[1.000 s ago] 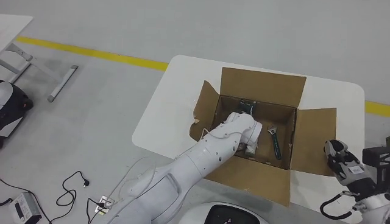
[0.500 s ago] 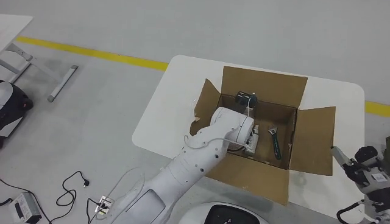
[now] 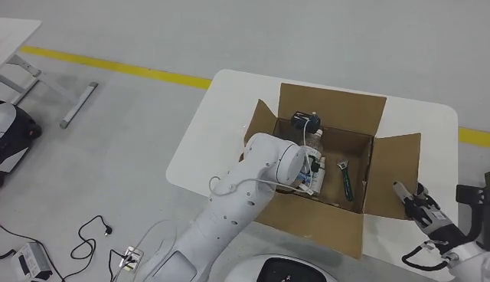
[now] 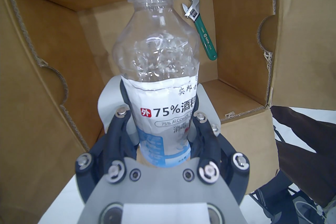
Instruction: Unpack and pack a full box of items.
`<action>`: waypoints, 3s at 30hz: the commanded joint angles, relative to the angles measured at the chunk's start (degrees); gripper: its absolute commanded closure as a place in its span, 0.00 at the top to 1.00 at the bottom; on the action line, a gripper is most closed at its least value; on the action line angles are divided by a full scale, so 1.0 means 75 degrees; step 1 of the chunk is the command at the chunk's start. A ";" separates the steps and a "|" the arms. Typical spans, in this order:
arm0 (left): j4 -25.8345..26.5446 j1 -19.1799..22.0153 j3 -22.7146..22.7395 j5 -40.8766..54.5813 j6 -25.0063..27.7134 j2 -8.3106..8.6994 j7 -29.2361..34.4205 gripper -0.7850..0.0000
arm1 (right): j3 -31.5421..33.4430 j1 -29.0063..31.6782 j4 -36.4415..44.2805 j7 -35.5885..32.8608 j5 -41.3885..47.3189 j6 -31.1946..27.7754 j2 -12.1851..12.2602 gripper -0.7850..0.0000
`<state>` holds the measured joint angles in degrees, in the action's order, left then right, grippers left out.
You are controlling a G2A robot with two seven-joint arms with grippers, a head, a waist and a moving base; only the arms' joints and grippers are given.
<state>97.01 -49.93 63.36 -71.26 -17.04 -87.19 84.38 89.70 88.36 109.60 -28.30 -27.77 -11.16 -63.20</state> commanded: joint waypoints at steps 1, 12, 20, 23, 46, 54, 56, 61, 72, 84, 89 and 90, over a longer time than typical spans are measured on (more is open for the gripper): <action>0.0000 0.0000 0.0000 0.0000 -0.0001 0.0000 -0.0001 0.00 | -0.0079 -0.0065 -0.0060 0.0065 0.0028 -0.0105 -0.0007 0.00; 0.0025 -0.0102 0.0022 0.0074 0.0088 0.0005 -0.0237 0.00 | 0.0048 -0.0022 -0.0233 0.0331 0.0389 -0.0491 -0.0003 0.00; 0.0650 -0.0043 0.0476 0.0679 0.0395 0.0066 0.0263 0.00 | 0.0458 0.0108 -0.0313 0.0288 0.0829 -0.0782 0.0034 0.00; 0.0823 0.0116 0.0705 0.1004 0.0383 0.0100 0.0483 0.00 | 0.0593 0.0124 -0.0357 0.0095 0.0764 -0.0822 0.0063 0.00; 0.1477 0.0305 0.1294 0.1055 0.0531 0.0415 0.0483 0.00 | 0.0837 0.0257 -0.0513 0.0044 0.0665 -0.0996 0.0110 0.00; 0.1794 0.0029 0.1497 0.1187 0.0879 0.0536 0.0483 0.00 | 0.0929 0.0280 -0.0377 0.0128 0.0747 -0.0893 0.0116 0.00; 0.1968 -0.0047 0.1683 0.1181 0.1013 0.0625 0.0483 0.00 | 0.1004 0.0273 -0.0344 0.0069 0.0805 -0.0915 0.0127 0.00; 0.2347 -0.0322 0.2103 0.1047 0.1264 0.0935 0.0483 0.00 | 0.1122 0.0232 -0.0302 -0.0045 0.0906 -0.0973 0.0150 0.00; 0.3497 -0.1352 0.3288 0.0204 0.1134 0.1750 0.0483 0.00 | 0.1140 0.0138 -0.0544 -0.0145 0.1020 -0.1101 0.0179 0.00; 0.2044 -0.2251 0.2861 -0.0890 0.1269 0.2347 0.0483 0.00 | 0.1219 0.0123 -0.0609 -0.0195 0.1134 -0.1207 0.0212 0.00; 0.1201 -0.2033 0.2267 -0.0825 0.0932 0.2383 0.0483 0.00 | 0.1262 0.0129 -0.0631 -0.0221 0.1166 -0.1278 0.0227 0.00; 0.1163 -0.2011 0.2229 -0.0801 0.0926 0.2384 0.0483 0.00 | 0.1272 0.0136 -0.0644 -0.0223 0.1179 -0.1298 0.0230 0.00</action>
<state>106.19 -65.24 80.47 -78.29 -9.92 -69.30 88.00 99.17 89.33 104.86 -29.95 -19.03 -20.76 -61.49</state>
